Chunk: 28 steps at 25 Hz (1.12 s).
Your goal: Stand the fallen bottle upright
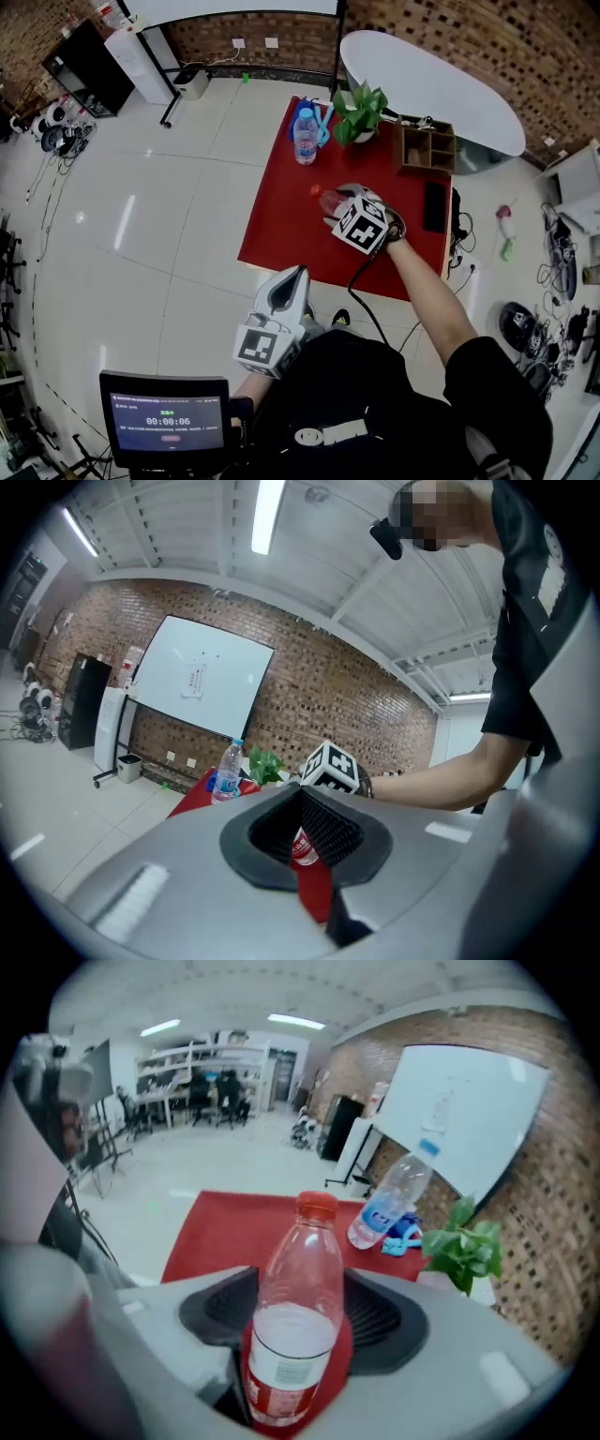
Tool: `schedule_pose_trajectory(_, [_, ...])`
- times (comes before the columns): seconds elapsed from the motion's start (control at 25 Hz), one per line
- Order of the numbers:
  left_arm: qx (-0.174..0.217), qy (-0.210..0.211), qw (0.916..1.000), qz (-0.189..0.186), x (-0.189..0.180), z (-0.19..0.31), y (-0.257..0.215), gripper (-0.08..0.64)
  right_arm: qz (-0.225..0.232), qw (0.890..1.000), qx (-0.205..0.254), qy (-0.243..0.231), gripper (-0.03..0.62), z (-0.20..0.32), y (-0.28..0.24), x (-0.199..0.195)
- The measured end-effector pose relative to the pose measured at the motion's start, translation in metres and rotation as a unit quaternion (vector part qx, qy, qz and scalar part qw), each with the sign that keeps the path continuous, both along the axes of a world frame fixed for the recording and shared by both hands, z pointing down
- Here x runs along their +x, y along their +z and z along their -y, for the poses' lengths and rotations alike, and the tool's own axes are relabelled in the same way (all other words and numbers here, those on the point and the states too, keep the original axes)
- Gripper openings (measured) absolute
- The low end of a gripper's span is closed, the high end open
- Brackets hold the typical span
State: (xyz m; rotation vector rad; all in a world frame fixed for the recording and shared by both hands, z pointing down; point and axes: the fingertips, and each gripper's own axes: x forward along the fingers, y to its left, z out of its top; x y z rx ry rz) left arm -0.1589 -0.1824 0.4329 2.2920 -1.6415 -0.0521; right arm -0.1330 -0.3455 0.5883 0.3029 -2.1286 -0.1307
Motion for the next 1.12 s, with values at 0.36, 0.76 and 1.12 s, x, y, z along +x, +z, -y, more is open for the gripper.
schedule_pose_trajectory(0.36, [0.012, 0.087, 0.9961, 0.002, 0.063, 0.027, 0.002, 0.003, 0.219, 0.965, -0.003, 0.142, 0.284, 0.006, -0.065, 0.083])
schedule_pose_trajectory(0.76, [0.015, 0.110, 0.9938, 0.005, 0.088, 0.032, 0.002, 0.003, 0.250, 0.962, 0.029, 0.105, 0.284, -0.022, -0.042, 0.103])
schedule_pose_trajectory(1.12, [0.026, 0.114, 0.9932, 0.002, 0.090, 0.041, 0.000, 0.003, 0.259, 0.958, 0.010, 0.123, 0.295, -0.017, -0.035, 0.110])
